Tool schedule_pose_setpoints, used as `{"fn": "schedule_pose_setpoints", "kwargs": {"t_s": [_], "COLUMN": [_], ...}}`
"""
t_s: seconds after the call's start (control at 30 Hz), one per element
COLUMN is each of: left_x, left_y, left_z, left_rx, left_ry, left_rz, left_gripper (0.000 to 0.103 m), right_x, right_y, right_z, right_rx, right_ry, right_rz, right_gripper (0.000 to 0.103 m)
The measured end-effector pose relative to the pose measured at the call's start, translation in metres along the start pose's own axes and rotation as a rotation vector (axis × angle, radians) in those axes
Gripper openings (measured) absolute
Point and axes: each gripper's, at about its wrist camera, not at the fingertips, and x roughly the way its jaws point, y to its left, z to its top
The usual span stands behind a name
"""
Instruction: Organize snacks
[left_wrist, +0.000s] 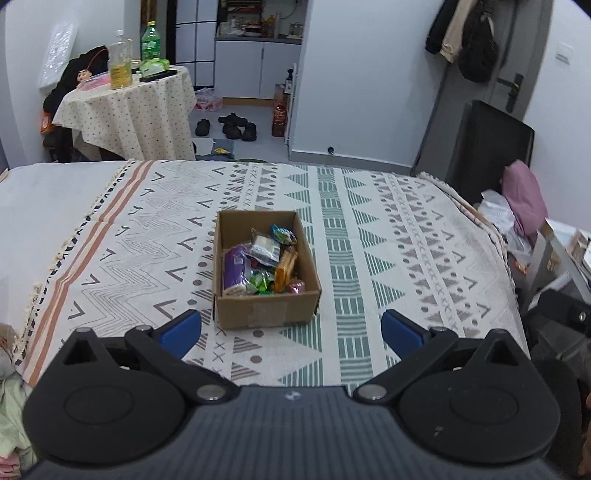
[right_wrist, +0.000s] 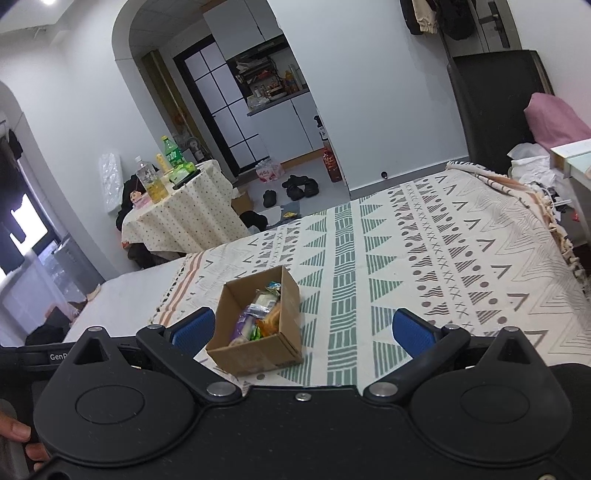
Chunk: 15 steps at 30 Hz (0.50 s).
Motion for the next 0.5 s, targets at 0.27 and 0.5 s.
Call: {"fn": "schedule_pose_setpoints", "kwargs": {"t_s": [0.27, 0.5], "left_x": [-0.002, 0.004], "left_y": [-0.004, -0.005], "left_z": [-0.014, -0.022], "left_rx": [0.051, 0.067], "left_ry": [-0.010, -0.001], "left_rz": [0.037, 0.048], "left_gripper": [0.103, 0.103], "right_x": [-0.005, 0.001], "right_y": [-0.001, 0.001], "right_z": [-0.013, -0.024], "right_rx": [-0.033, -0.055], "right_ry": [0.016, 0.041], "right_rz": [-0.021, -0.028], "right_gripper": [0.103, 0.103]}}
